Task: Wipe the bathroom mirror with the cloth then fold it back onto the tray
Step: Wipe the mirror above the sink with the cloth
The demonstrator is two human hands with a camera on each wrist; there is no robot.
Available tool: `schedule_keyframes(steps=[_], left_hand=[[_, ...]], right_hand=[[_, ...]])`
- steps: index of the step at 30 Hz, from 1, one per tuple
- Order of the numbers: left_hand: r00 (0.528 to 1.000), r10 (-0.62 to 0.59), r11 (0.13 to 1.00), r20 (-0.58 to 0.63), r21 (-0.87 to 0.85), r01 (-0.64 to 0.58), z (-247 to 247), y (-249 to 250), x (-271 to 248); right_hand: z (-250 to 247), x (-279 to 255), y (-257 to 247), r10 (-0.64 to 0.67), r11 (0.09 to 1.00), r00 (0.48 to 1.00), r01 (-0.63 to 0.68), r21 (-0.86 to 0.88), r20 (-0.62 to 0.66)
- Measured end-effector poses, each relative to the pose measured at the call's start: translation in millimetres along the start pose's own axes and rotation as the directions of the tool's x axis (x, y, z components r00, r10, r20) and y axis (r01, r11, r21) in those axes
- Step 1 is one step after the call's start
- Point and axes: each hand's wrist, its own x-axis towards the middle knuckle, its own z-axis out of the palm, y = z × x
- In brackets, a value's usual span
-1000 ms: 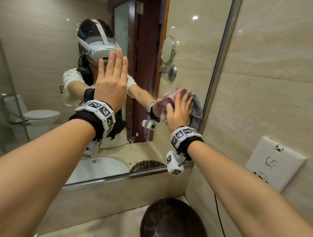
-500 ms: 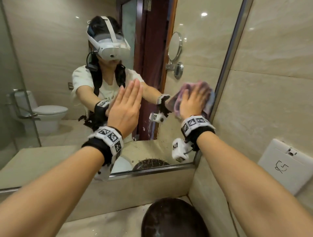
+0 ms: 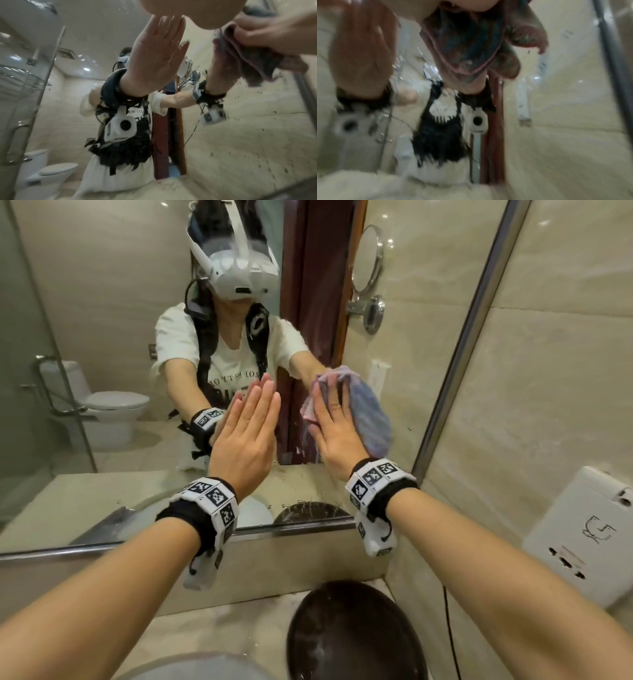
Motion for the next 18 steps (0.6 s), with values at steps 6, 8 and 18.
schedule_keyframes(steps=[6,8,18], left_hand=[[0.998,-0.064,0.998,-0.012,-0.018,0.064,-3,-7,-23],[0.995,-0.102,0.995,-0.009,-0.005,0.102,-5,-10,-27],[0.993,-0.105,0.993,0.059,0.067,0.1,-7,-16,-41]], right_hand=[[-5,30,-18,-0.092,0.989,0.983,0.108,0.101,-0.157],[15,11,-14,-0.203,0.977,0.979,0.204,0.06,-0.027],[41,-58,-51,-0.018,0.882,0.986,-0.063,0.466,0.166]])
